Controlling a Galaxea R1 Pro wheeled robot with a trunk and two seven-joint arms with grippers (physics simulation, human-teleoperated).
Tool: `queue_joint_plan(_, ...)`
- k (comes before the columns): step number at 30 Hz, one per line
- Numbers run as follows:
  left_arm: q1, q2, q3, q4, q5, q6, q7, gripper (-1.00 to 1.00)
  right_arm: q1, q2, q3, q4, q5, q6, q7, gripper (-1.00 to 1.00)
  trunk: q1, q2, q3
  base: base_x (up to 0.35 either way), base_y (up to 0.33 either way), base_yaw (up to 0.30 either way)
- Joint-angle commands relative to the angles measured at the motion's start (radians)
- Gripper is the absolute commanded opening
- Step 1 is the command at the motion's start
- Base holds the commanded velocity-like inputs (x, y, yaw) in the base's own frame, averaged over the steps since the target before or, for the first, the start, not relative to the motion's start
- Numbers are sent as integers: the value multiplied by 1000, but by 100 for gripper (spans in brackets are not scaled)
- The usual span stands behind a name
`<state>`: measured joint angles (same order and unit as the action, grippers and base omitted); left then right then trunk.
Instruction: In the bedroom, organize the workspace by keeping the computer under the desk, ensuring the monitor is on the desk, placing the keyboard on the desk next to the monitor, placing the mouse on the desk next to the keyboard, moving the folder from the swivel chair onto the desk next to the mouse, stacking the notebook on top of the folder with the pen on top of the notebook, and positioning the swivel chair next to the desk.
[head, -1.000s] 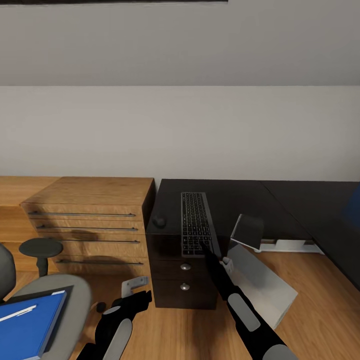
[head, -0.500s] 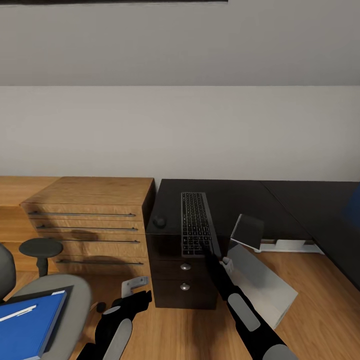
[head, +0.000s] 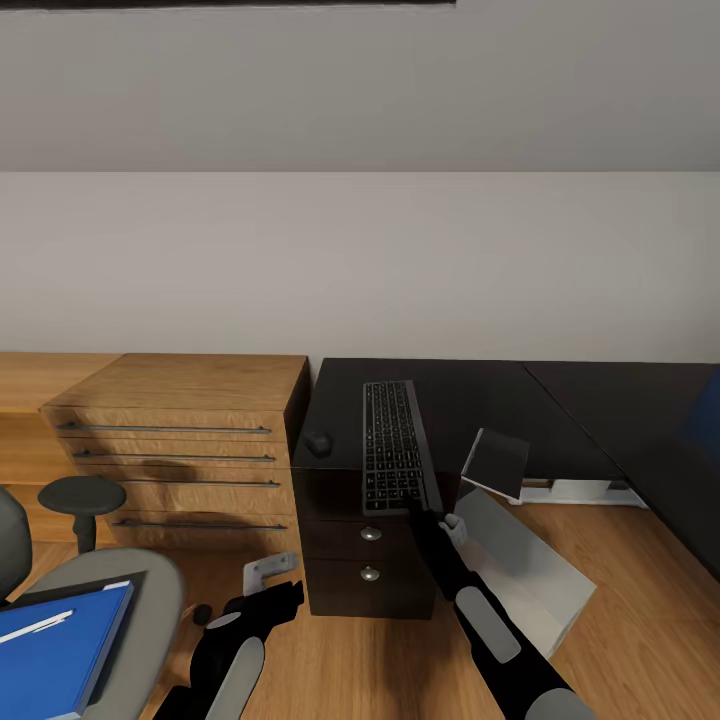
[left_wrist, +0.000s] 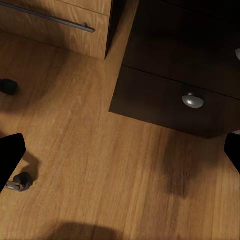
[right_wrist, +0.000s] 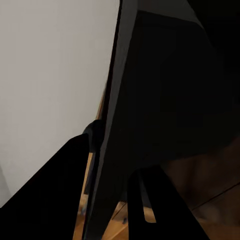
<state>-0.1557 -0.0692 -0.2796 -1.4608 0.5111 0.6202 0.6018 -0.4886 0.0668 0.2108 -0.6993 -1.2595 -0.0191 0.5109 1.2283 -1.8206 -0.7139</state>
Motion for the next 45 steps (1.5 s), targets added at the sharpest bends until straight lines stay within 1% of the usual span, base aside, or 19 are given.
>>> queue_joint_plan(1, -1, 0, -1, -1, 10, 1, 10, 100, -1, -1, 3, 1, -12, -1, 3, -100, -4, 7, 2, 0, 0, 0)
queue_joint_plan(6, -1, 0, -1, -1, 10, 1, 10, 100, -1, -1, 4, -4, -12, 0, 5, -100, -23, 42, 18, 0, 0, 0)
queue_joint_plan(14, -1, 0, -1, 0, 10, 1, 10, 100, 11, -1, 4, -88, -12, 0, 5, -100, -54, 98, 43, 0, 0, 0)
queue_joint_plan(19, -1, 0, -1, 0, 10, 1, 10, 100, 60, -2, 4, -186, -12, -1, 2, -100, -73, 133, 59, 0, 0, 0)
queue_joint_plan(24, -1, 0, 0, 0, 10, 1, 10, 100, 125, -7, 4, -312, -8, -1, -1, -100, -92, 168, 74, 0, 0, 0)
queue_joint_plan(27, -1, 0, -1, 0, 10, 1, 10, 100, 167, -24, 4, -388, -9, -2, -1, -100, -104, 189, 84, 0, 0, 0)
queue_joint_plan(30, -1, 0, -1, 0, 10, 1, 10, 100, 192, -41, 4, -438, -12, -1, -2, -100, -115, 210, 93, 0, 0, 0)
queue_joint_plan(31, -1, -1, 0, 0, 10, 1, 10, 100, 200, -50, 4, -457, -13, 2, -1, -100, -119, 217, 96, 0, 0, 0)
queue_joint_plan(37, -1, -1, 0, 0, 10, 1, 10, 100, 204, -61, 4, -466, -13, 37, -1, -100, -142, 259, 115, 0, 0, 0)
queue_joint_plan(45, -1, -1, 0, 0, 10, 1, 10, 100, 205, -59, 6, -468, -14, 46, -1, -100, -173, 315, 140, 0, 0, 0)
